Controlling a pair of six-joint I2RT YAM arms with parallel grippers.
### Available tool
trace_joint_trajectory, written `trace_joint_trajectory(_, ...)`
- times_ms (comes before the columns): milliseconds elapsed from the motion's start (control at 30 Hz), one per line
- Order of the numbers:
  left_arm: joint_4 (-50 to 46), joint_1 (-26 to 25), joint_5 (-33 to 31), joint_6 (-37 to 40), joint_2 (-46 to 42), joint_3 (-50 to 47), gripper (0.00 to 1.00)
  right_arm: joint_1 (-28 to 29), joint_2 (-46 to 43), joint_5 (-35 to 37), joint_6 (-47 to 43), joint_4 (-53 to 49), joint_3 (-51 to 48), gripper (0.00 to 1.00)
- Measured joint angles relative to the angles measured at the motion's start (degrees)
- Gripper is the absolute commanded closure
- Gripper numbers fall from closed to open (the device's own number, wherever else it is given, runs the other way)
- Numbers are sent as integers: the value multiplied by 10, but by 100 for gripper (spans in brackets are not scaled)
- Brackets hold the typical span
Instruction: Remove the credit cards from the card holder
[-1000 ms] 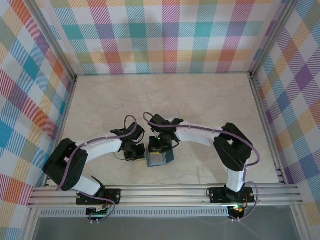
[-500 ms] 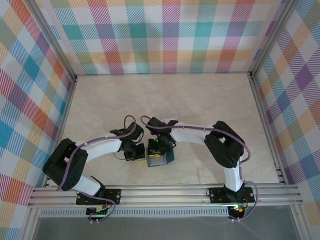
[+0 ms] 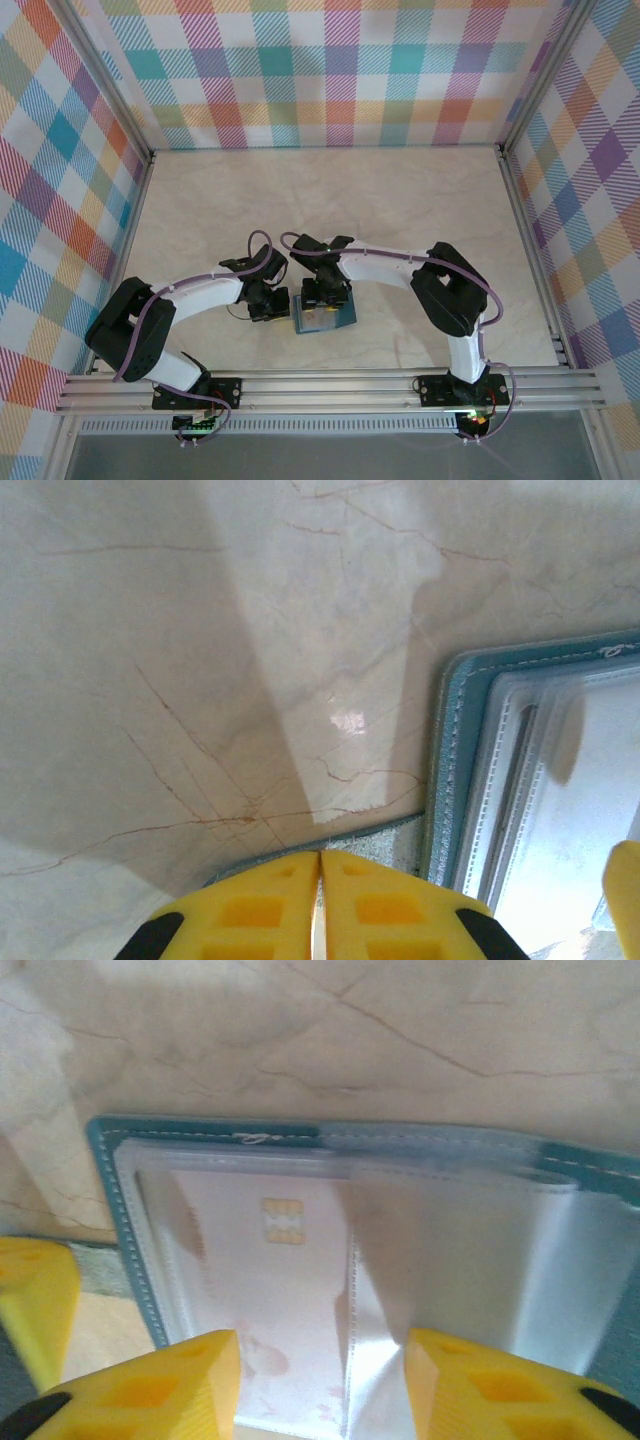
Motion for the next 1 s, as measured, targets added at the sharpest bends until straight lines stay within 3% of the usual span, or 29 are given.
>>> trace_joint_trajectory(333,0,0,0,0,0,0,89,4,0,56,-13,-71,23,43)
trace_joint_trajectory(1000,-8,0,0,4,-3,0,88,-12,-7,108,-31,-108,-15,43)
